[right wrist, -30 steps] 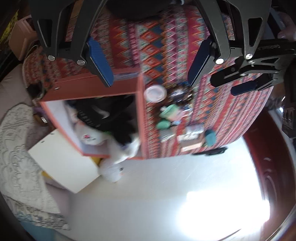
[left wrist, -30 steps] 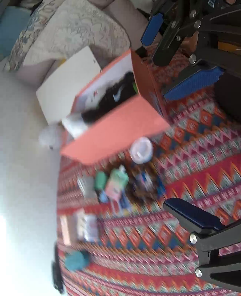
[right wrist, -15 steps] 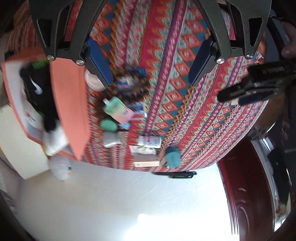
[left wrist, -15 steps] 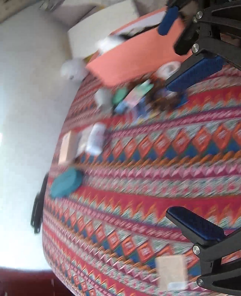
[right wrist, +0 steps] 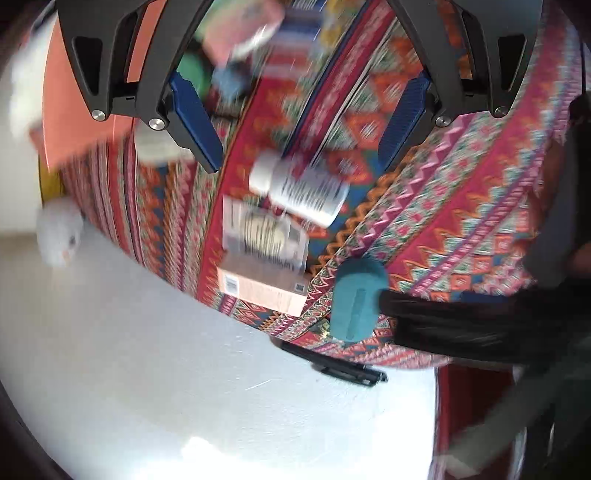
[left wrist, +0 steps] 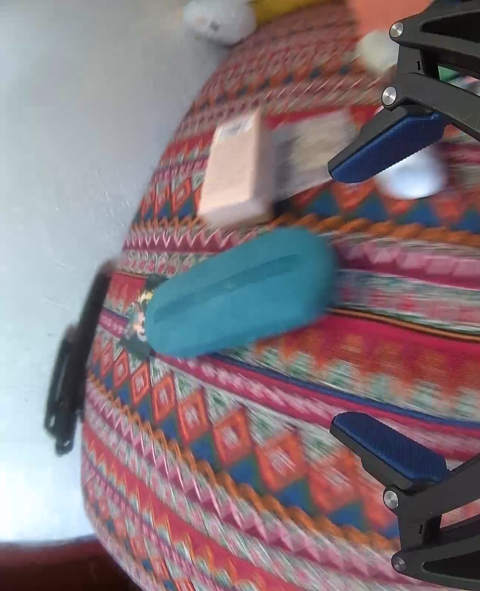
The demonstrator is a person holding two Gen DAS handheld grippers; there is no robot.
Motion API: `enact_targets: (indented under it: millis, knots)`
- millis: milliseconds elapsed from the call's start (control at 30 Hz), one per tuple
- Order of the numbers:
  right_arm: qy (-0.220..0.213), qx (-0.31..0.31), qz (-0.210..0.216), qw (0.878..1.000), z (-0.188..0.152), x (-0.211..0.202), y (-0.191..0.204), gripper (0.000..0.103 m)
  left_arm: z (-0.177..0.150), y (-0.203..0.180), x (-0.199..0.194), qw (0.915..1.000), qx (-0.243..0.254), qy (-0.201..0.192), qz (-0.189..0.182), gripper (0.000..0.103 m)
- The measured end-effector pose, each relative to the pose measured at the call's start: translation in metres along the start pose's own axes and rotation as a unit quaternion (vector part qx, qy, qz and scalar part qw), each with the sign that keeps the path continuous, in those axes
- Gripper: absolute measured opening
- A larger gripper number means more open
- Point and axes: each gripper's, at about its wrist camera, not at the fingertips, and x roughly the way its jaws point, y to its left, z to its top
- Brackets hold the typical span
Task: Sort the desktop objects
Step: 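Move both grippers back from the orange box to the pile, then grasp the white pill bottle with the right gripper while the left grasps the teal case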
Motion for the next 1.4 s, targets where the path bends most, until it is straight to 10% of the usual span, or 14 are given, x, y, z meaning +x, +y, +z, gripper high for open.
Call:
enact_targets:
  millis: [167,200,233,367,867,967,1033,1133,1200,1400]
  knots:
    - [0.022,-0.043,-0.012,0.999,0.016,0.058,-0.001,0.087,0.03,-0.003,0.062,0.9995,-0.019,0.006,0.023,0.1]
    - [0.034,-0.05,-0.008,0.998,0.017,0.069,-0.002,0.083,0.032,-0.004,0.062,0.9998,-0.012,-0.002,0.018,0.089]
    - [0.049,-0.054,-0.003,0.997,0.018,0.08,-0.003,0.056,0.034,-0.005,0.059,1.0,-0.001,-0.006,0.005,0.075]
    - [0.065,-0.007,0.055,0.996,0.015,0.074,-0.018,0.05,0.023,0.002,0.033,0.9998,0.009,-0.011,-0.013,0.07]
    - [-0.031,0.101,0.179,0.978,-0.088,-0.162,0.03,0.05,-0.196,0.047,-0.199,0.9955,0.052,-0.026,-0.075,0.068]
    - [-0.04,0.11,0.184,0.976,-0.124,-0.203,0.046,0.05,-0.235,0.055,-0.235,0.9933,0.057,-0.035,-0.094,0.062]
    - [-0.043,0.121,0.184,0.974,-0.146,-0.225,0.051,0.05,-0.253,0.055,-0.253,0.9917,0.066,-0.043,-0.101,0.036]
    - [-0.049,0.13,0.181,0.974,-0.176,-0.258,0.058,0.05,-0.277,0.051,-0.285,0.9885,0.091,-0.068,-0.099,0.035]
    - [-0.055,0.134,0.18,0.973,-0.192,-0.275,0.057,0.05,-0.29,0.046,-0.288,0.9858,0.118,-0.082,-0.088,0.04]
    - [-0.066,0.15,0.166,0.972,-0.227,-0.304,0.048,0.05,-0.317,0.06,-0.187,0.9928,0.098,0.037,-0.058,0.051]
